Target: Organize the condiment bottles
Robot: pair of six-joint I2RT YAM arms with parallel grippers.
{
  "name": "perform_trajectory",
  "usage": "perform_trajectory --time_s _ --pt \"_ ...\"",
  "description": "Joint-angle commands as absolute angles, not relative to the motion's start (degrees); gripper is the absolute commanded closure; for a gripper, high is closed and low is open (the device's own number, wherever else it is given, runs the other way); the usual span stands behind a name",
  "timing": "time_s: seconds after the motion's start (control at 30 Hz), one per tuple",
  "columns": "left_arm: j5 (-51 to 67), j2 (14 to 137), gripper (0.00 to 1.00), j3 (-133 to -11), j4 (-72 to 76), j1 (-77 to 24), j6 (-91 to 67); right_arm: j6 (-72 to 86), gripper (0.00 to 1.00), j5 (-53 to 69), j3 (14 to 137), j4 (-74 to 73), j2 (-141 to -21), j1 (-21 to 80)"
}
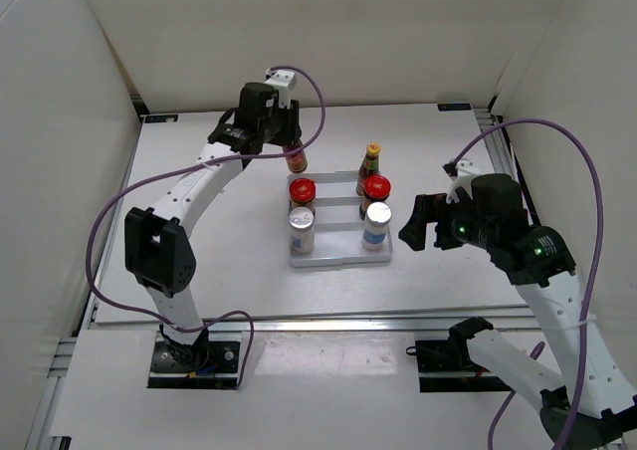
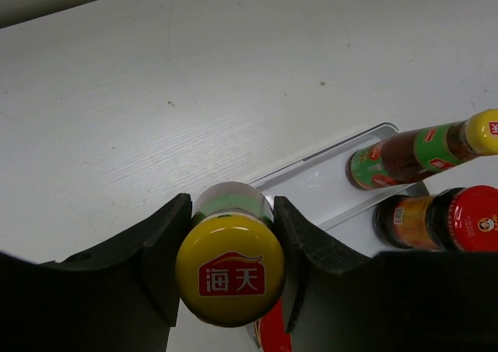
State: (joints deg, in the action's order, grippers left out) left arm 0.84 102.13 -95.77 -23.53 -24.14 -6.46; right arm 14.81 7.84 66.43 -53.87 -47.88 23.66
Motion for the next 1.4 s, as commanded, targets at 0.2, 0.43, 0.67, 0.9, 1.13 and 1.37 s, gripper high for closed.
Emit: perform_trajectory --time_s 0.2,0.43,0.67,0.9,1.13,1.37 --pt "12.2 100.9 0.89 -96.8 -15.7 -25.0 -6.6 15.2 0.0 8.8 64.1 -51.9 -47.1 23.7" --pt "11.1 103.5 0.89 -95.0 -14.7 -25.0 -6.6 14.6 0.0 8.2 65.1 -52.6 -46.5 23.7" --pt "9.1 106.3 0.89 -95.0 -14.7 -25.0 -6.1 14.1 0.0 8.2 65.1 -53.1 -46.5 23.7" --pt "7.2 106.9 0.89 -95.0 -17.8 -25.0 -6.1 14.1 0.0 8.2 65.1 -53.1 -46.5 23.7" --pt "4.0 107.9 0.76 -95.5 -20.3 -25.6 -4.9 14.1 0.0 8.2 65.1 -53.1 -46.5 23.7" --pt "2.9 109.0 0.61 -95.5 -21.4 -25.6 -4.4 14.1 0.0 8.2 65.1 -53.1 -46.5 23.7"
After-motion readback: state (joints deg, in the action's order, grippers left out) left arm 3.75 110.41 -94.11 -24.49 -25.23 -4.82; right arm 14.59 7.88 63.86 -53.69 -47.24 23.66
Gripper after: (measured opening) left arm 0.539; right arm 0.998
